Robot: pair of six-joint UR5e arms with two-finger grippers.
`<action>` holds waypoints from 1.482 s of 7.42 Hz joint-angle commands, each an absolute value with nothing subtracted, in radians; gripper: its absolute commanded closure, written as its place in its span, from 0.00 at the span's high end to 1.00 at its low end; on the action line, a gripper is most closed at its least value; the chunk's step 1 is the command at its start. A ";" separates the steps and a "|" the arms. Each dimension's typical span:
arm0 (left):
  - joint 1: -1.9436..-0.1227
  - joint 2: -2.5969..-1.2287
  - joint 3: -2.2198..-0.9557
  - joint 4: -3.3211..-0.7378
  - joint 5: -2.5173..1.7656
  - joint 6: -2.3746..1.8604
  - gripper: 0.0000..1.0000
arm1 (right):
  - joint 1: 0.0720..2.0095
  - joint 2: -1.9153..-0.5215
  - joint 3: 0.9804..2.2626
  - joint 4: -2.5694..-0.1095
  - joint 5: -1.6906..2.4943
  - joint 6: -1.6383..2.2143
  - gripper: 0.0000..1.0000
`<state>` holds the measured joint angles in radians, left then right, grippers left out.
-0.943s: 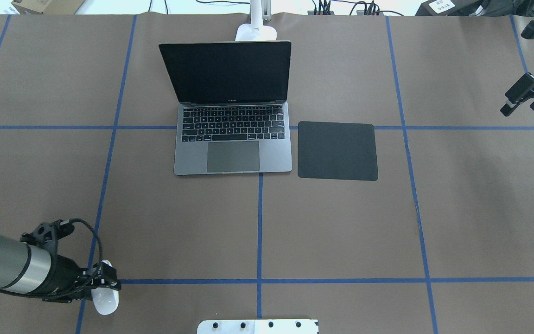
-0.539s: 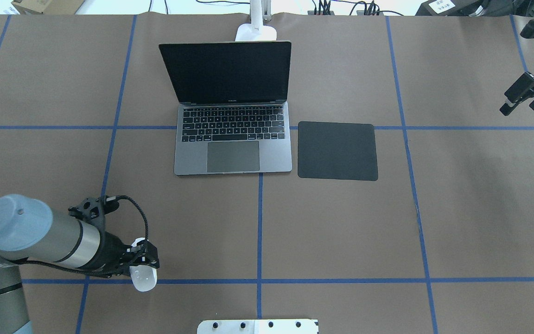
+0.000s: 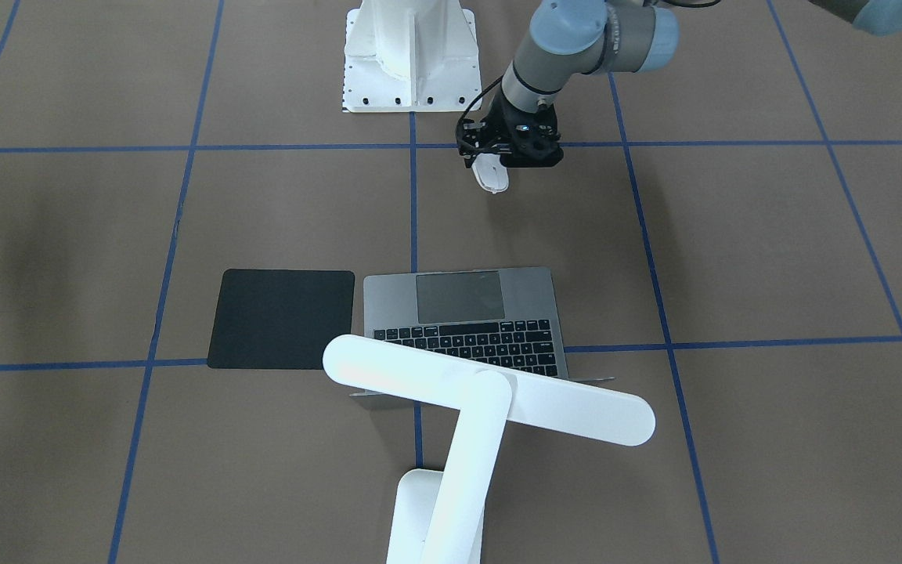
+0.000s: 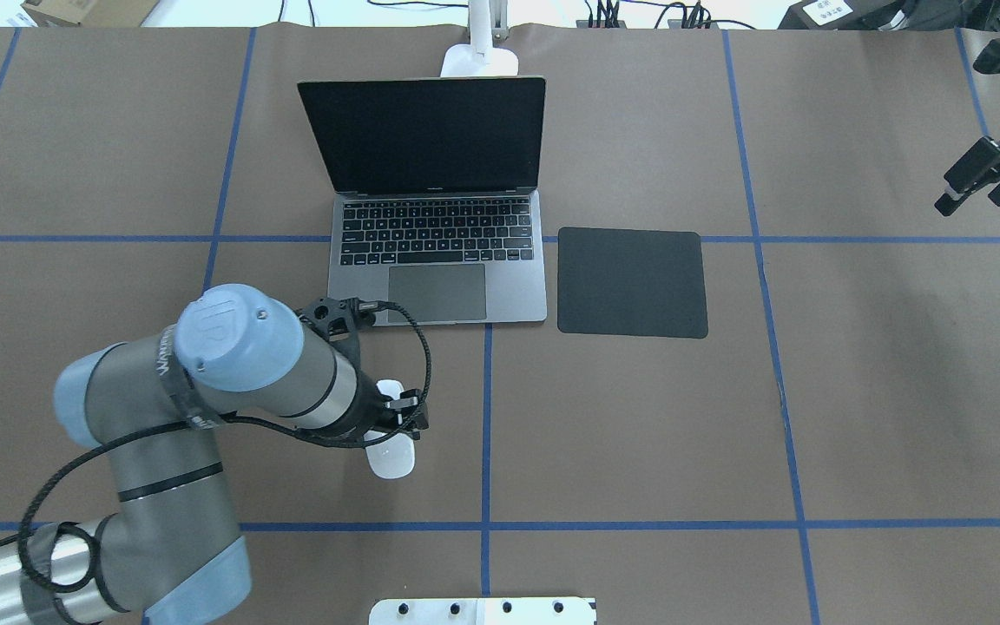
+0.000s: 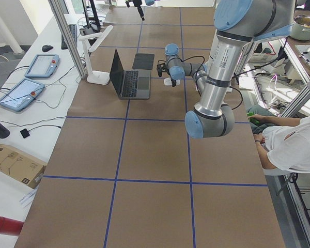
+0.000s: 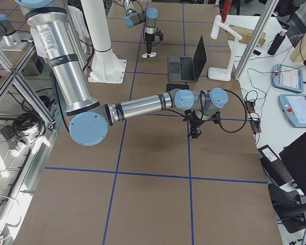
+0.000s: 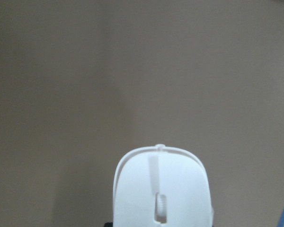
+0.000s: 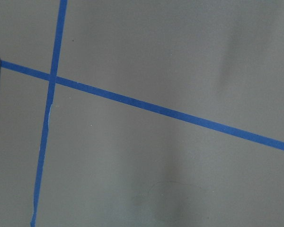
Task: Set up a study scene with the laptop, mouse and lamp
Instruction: 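Carry the white mouse with the left gripper toward the mouse pad, then lower the white mouse onto the black mouse pad with the left gripper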
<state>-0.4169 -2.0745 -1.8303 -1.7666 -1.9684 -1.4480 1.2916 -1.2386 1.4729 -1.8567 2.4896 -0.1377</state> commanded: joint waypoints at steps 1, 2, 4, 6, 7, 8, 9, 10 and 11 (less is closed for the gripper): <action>-0.436 -2.306 -1.607 -1.749 -1.944 -1.355 0.22 | 1.292 -1.239 1.459 -1.829 2.487 -0.138 0.99; -0.440 -2.424 -1.472 -1.752 -1.919 -1.339 0.22 | 1.292 -1.238 1.457 -1.829 2.487 -0.137 0.99; -0.443 -2.648 -1.184 -1.773 -1.878 -1.299 0.22 | 1.292 -1.236 1.457 -1.829 2.487 -0.129 0.99; -0.454 -2.814 -0.928 -1.846 -1.830 -1.232 0.22 | 1.292 -1.229 1.459 -1.829 2.487 -0.115 0.99; -0.454 -2.853 -0.832 -1.918 -1.807 -1.229 0.22 | 1.292 -1.226 1.459 -1.829 2.488 -0.091 0.99; -0.454 -2.932 -0.689 -1.998 -1.786 -1.229 0.21 | 1.292 -1.221 1.459 -1.829 2.488 -0.089 0.99; -0.454 -2.965 -0.633 -2.032 -1.770 -1.227 0.21 | 1.292 -1.220 1.459 -1.829 2.488 -0.086 0.99; -0.453 -2.974 -0.606 -2.048 -1.757 -1.226 0.22 | 1.292 -1.218 1.459 -1.829 2.491 -0.081 0.99; -0.453 -2.990 -0.576 -2.066 -1.749 -1.224 0.22 | 1.292 -1.216 1.459 -1.829 2.491 -0.081 0.99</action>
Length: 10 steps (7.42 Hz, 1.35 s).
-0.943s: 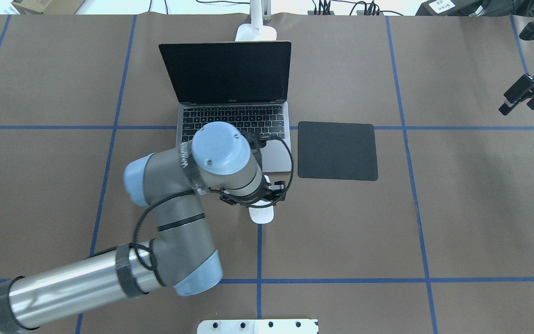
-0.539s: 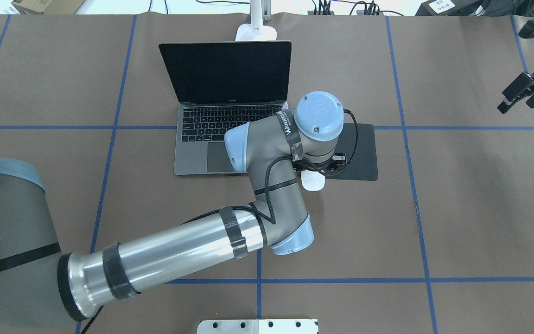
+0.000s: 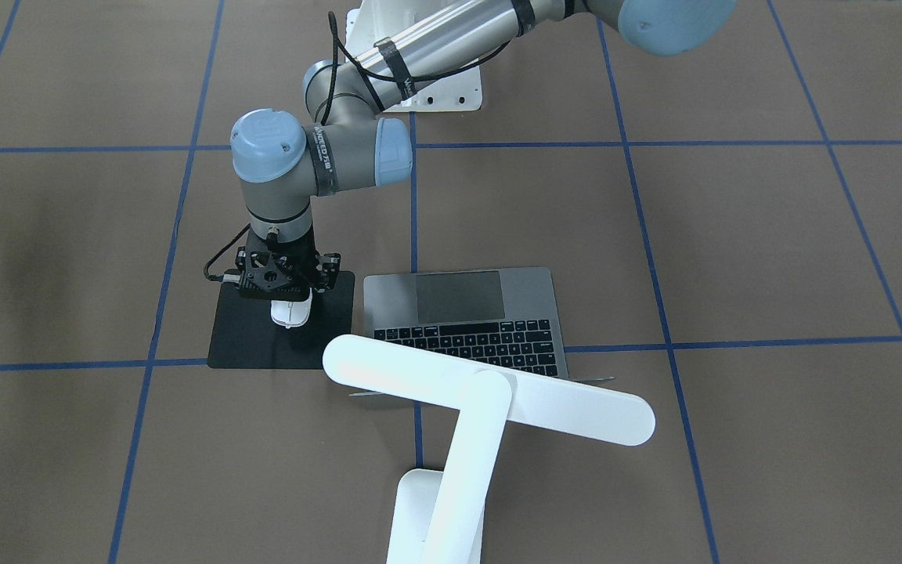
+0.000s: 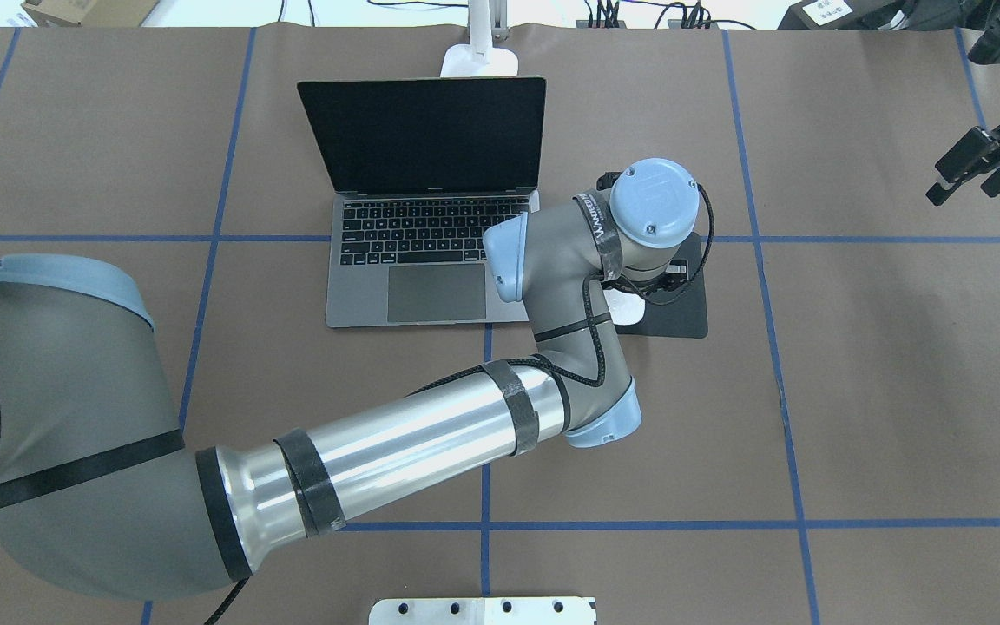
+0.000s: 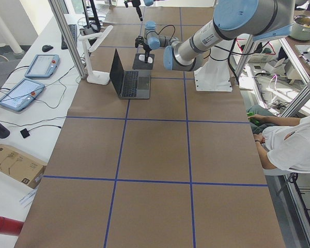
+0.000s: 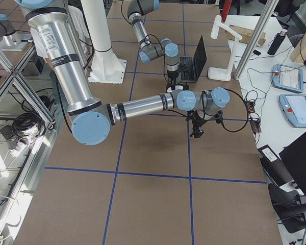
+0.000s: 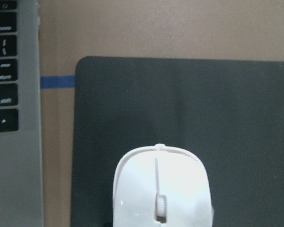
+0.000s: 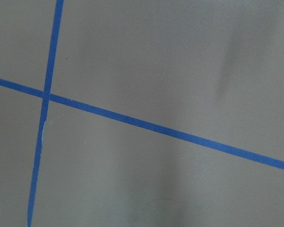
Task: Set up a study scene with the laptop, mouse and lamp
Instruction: 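Lower the white mouse onto the black mouse pad with the left gripper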
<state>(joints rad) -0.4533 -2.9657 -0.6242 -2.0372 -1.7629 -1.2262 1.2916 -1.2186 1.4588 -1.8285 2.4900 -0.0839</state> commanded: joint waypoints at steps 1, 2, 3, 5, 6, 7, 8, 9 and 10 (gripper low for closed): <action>-0.451 -3.006 -0.557 -2.072 -1.741 -1.224 0.22 | 1.292 -1.213 1.459 -1.829 2.493 -0.080 0.99; -0.449 -3.014 -0.546 -2.072 -1.733 -1.226 0.26 | 1.292 -1.213 1.459 -1.829 2.493 -0.080 0.99; -0.442 -3.016 -0.535 -2.072 -1.730 -1.227 0.33 | 1.292 -1.213 1.459 -1.829 2.494 -0.080 0.99; -0.442 -3.017 -0.534 -2.072 -1.730 -1.227 0.43 | 1.292 -1.213 1.459 -1.829 2.494 -0.080 0.99; -0.442 -3.017 -0.534 -2.074 -1.729 -1.229 0.44 | 1.292 -1.213 1.459 -1.829 2.494 -0.080 0.99; -0.442 -3.017 -0.534 -2.074 -1.730 -1.230 0.44 | 1.292 -1.213 1.459 -1.829 2.494 -0.080 0.99; -0.442 -3.016 -0.534 -2.080 -1.729 -1.235 0.47 | 1.292 -1.212 1.459 -1.829 2.494 -0.080 0.99; -0.442 -3.016 -0.532 -2.080 -1.730 -1.238 0.48 | 1.292 -1.212 1.459 -1.829 2.494 -0.077 0.99; -0.442 -3.016 -0.532 -2.082 -1.729 -1.244 0.51 | 1.292 -1.212 1.459 -1.825 2.494 -0.066 0.99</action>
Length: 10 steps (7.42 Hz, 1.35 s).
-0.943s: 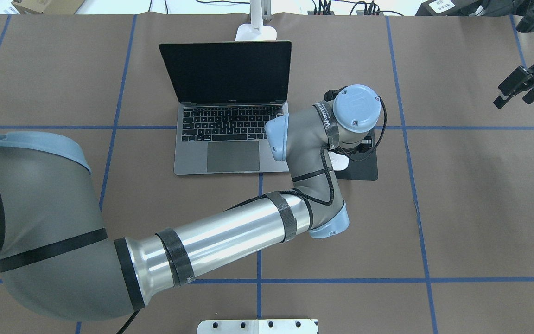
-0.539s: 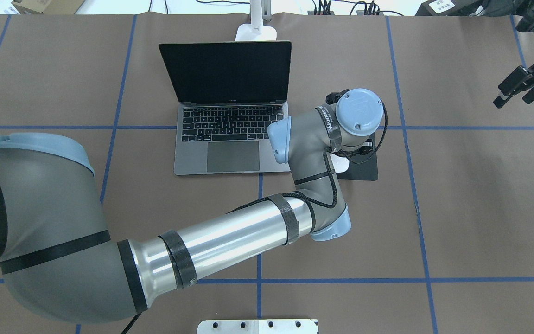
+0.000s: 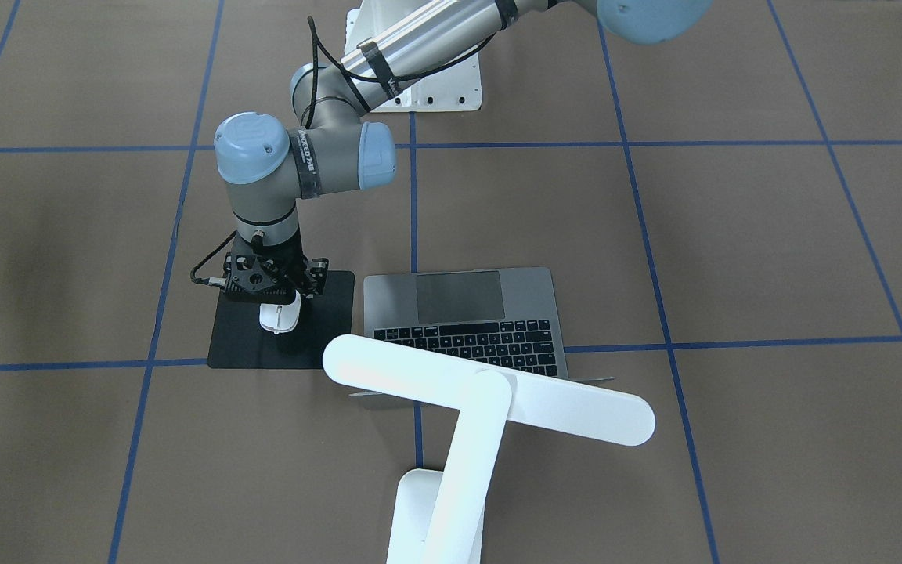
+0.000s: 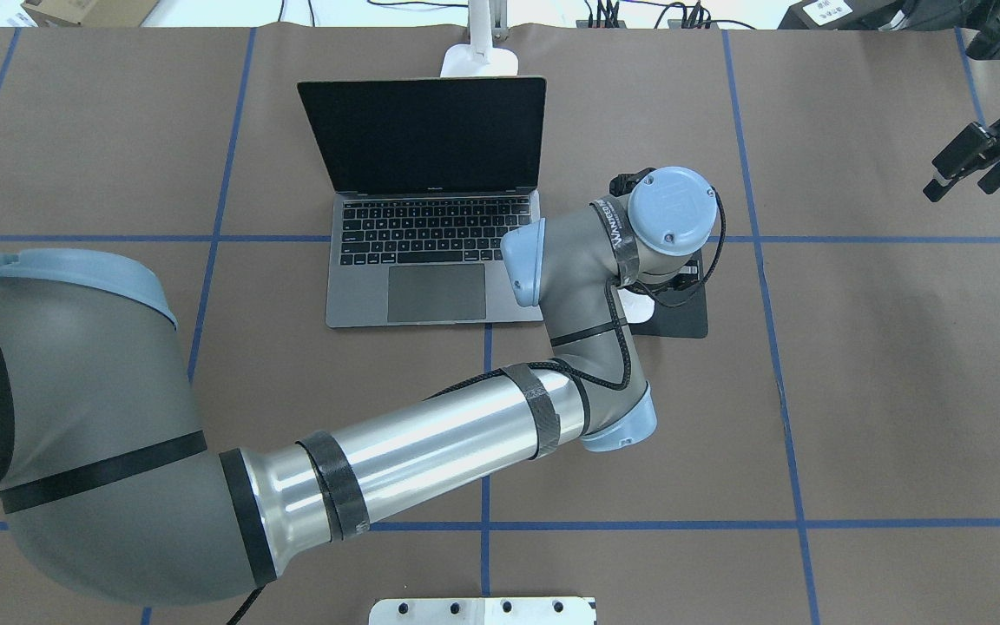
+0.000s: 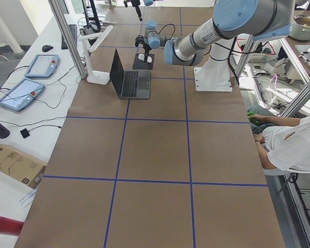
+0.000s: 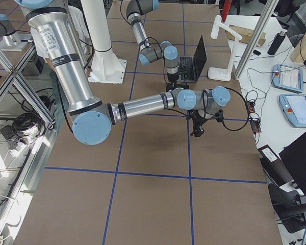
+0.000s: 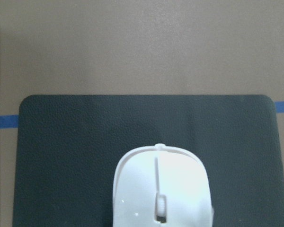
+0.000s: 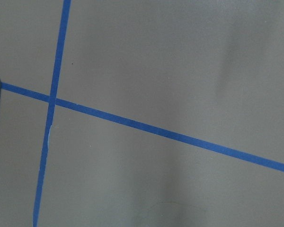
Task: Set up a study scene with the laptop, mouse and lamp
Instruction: 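Lower the white mouse onto the black mouse pad with the left gripper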
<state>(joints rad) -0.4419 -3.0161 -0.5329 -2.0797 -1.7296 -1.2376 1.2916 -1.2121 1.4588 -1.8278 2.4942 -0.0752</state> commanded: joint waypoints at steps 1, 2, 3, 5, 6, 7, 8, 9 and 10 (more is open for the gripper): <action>-0.442 -3.016 -0.532 -2.082 -1.729 -1.250 0.51 | 1.292 -1.212 1.459 -1.822 2.494 -0.064 0.99; -0.440 -3.016 -0.532 -2.082 -1.729 -1.250 0.52 | 1.292 -1.213 1.459 -1.822 2.494 -0.064 0.99; -0.440 -3.016 -0.532 -2.082 -1.729 -1.250 0.57 | 1.292 -1.213 1.459 -1.822 2.494 -0.064 0.99; -0.440 -3.014 -0.532 -2.086 -1.729 -1.250 0.75 | 1.292 -1.213 1.457 -1.822 2.494 -0.064 0.99; -0.442 -3.013 -0.532 -2.088 -1.726 -1.250 0.84 | 1.292 -1.213 1.457 -1.821 2.494 -0.064 0.99; -0.442 -3.013 -0.532 -2.094 -1.720 -1.250 0.92 | 1.292 -1.213 1.457 -1.821 2.494 -0.064 0.99; -0.442 -3.013 -0.535 -2.100 -1.721 -1.252 0.99 | 1.292 -1.213 1.457 -1.821 2.494 -0.064 0.99; -0.449 -3.008 -0.573 -2.094 -1.724 -1.271 0.99 | 1.292 -1.212 1.457 -1.821 2.494 -0.066 0.99; -0.466 -2.984 -0.665 -2.060 -1.744 -1.273 0.99 | 1.292 -1.212 1.457 -1.819 2.491 -0.066 0.99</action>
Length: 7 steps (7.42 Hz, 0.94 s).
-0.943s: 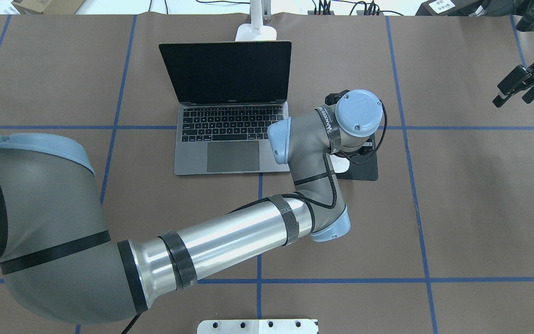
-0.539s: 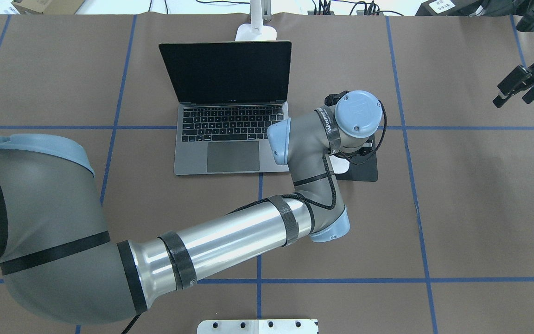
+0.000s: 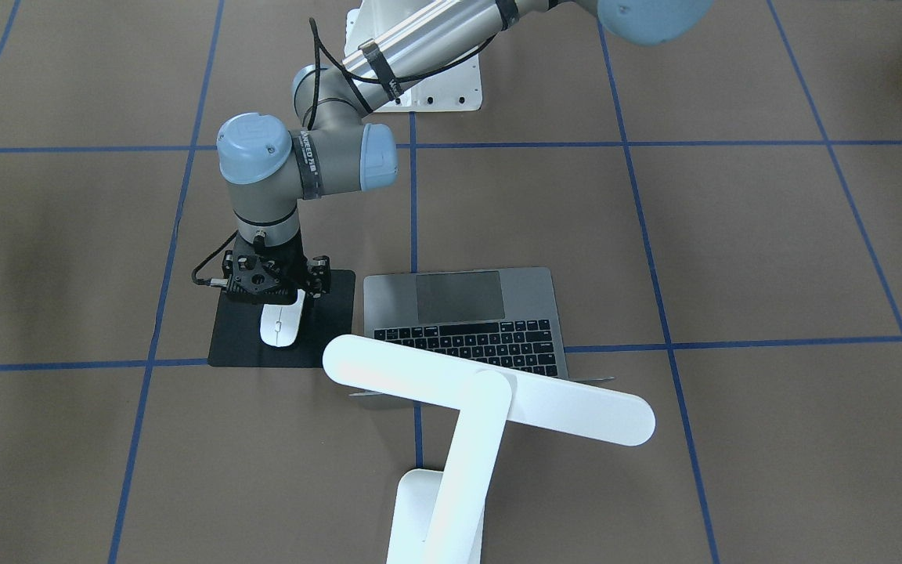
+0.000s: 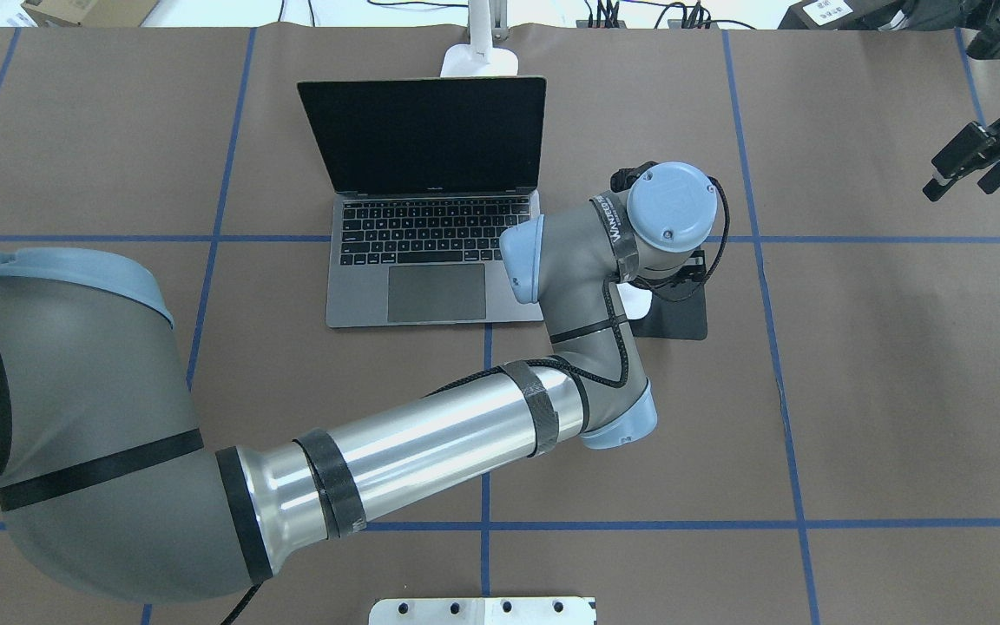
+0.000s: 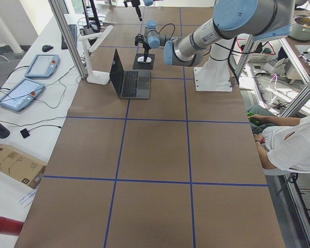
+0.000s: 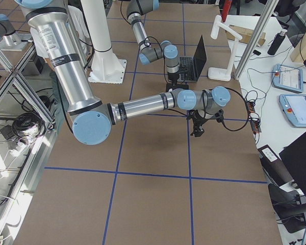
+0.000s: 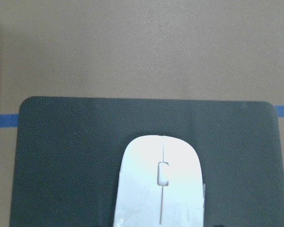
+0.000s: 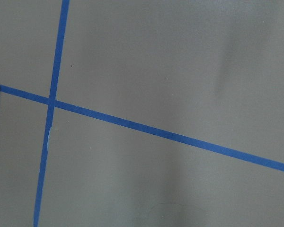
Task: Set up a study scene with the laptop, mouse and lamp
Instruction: 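Release the mouse and withdraw the left gripper away from the table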
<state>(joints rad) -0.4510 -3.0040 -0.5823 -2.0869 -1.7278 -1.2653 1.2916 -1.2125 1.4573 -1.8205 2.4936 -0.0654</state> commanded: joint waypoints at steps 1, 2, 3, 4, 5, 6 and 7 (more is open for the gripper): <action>-0.488 -2.886 -0.871 -1.916 -1.806 -1.267 0.99 | 1.295 -1.209 1.457 -1.816 2.490 -0.066 0.99; -0.529 -2.732 -1.128 -1.810 -1.919 -1.256 0.99 | 1.298 -1.209 1.457 -1.815 2.488 -0.066 0.99; -0.595 -2.570 -1.345 -1.752 -2.025 -1.218 0.99 | 1.305 -1.207 1.459 -1.813 2.487 -0.066 0.99; -0.667 -2.430 -1.534 -1.673 -2.099 -1.110 0.99 | 1.337 -1.216 1.460 -1.780 2.476 -0.069 0.99; -0.734 -2.272 -1.722 -1.595 -2.159 -0.974 0.99 | 1.379 -1.224 1.460 -1.755 2.450 -0.069 0.99; -0.791 -2.115 -1.870 -1.545 -2.172 -0.863 0.99 | 1.409 -1.236 1.466 -1.752 2.450 -0.077 0.99; -0.855 -1.956 -1.961 -1.513 -2.187 -0.704 0.99 | 1.440 -1.264 1.476 -1.749 2.447 -0.083 0.99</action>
